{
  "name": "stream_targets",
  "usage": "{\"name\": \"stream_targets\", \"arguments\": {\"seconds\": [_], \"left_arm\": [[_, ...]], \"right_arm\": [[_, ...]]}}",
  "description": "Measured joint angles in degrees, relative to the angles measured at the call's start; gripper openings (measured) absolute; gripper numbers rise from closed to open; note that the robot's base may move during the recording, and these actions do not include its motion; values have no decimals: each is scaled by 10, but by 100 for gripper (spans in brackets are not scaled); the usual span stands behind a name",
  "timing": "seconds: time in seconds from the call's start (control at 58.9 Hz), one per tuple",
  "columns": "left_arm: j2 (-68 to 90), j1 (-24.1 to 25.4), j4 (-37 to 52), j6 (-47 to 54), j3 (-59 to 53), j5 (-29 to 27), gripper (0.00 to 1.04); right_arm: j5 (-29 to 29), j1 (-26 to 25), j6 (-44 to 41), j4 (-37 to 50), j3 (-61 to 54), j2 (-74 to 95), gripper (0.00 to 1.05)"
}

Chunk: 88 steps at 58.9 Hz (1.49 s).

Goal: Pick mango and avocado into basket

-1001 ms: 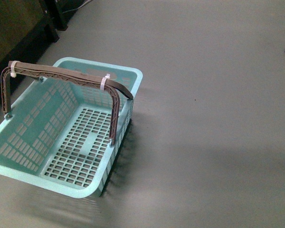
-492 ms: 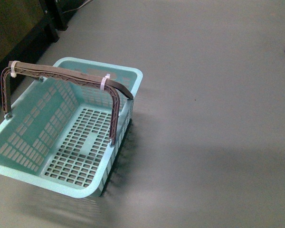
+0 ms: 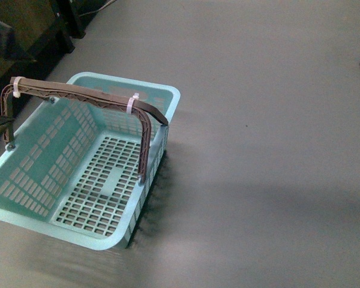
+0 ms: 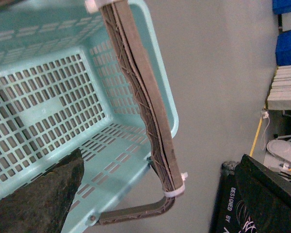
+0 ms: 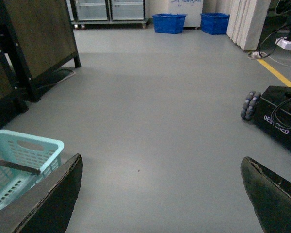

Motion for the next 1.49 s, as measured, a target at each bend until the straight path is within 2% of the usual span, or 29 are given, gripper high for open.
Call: {"name": "stream_targets", "arguments": {"seconds": [0.221,0.526,0.611,0.679,0.781,0.967,1.069,1.273,1.494], "left_arm": [[189,-31,20,-47,126,-29,96],[306,-45,7,-78,276,-59,95],[316,-47,-1,-78,294,-64,83],[324,-49,-4,-78,303,-67,66],[326,-52,-4,-78,304,-68,48],[324,-52,-5,-113,293,-72,21],[310,-49,-5,-130,273,-68,17],[221,-38,-28,-138,181,-73,17],[-103,13,-164,-148,65,-68,17]], "right_arm": [[0,0,0,0,0,0,96],[0,0,0,0,0,0,96],[0,0,0,0,0,0,96],[0,0,0,0,0,0,96],[0,0,0,0,0,0,96],[0,0,0,0,0,0,96],[0,0,0,0,0,0,96],[0,0,0,0,0,0,96],[0,0,0,0,0,0,96]]}}
